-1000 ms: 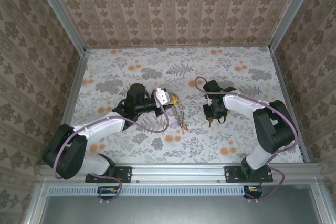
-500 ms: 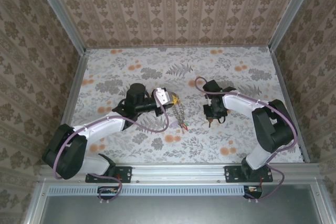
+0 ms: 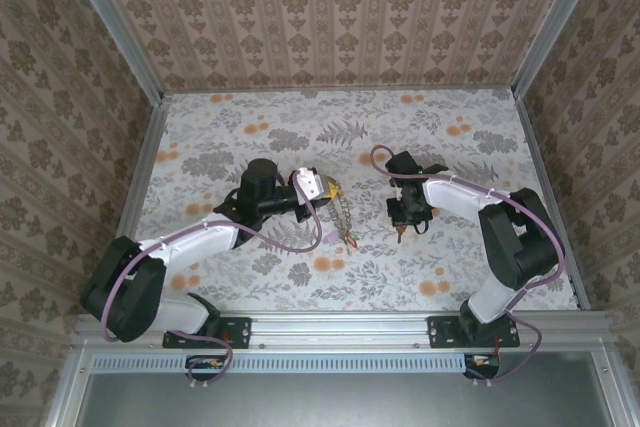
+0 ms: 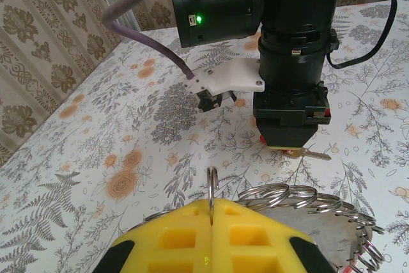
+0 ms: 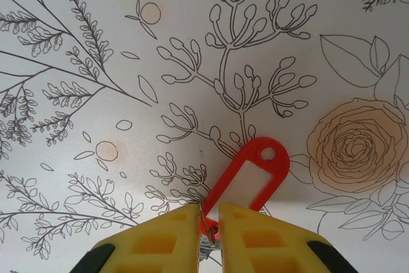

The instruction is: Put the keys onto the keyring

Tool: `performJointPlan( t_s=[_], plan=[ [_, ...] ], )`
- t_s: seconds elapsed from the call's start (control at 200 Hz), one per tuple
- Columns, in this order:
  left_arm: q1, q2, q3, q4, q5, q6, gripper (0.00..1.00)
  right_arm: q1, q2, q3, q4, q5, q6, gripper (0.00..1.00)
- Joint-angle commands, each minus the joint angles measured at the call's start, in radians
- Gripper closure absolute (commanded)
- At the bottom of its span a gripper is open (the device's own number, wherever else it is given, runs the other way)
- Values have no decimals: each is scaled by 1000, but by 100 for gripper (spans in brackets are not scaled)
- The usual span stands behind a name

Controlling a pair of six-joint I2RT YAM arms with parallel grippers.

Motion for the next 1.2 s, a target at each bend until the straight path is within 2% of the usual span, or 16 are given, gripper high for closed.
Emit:
performJointPlan(
  t_s=[0.0,0.295,0.495,0.605,1.195],
  plan=[
    [-1,-20,43,19,5,-6,100,2,10,24,-29,22,16,85],
    [-1,-16,50,16,4,-5,100,3,8,13,-41,10,15,82],
    [-1,-16,49,16,1,-1,100,2,-3,4,-13,10,25,87],
    [-1,-20,47,15,1,-1,100,2,12,14,-27,10,22,84],
    [-1,-20,49,13,-3,3,100,2,12,13,-22,4,20,83]
  ],
)
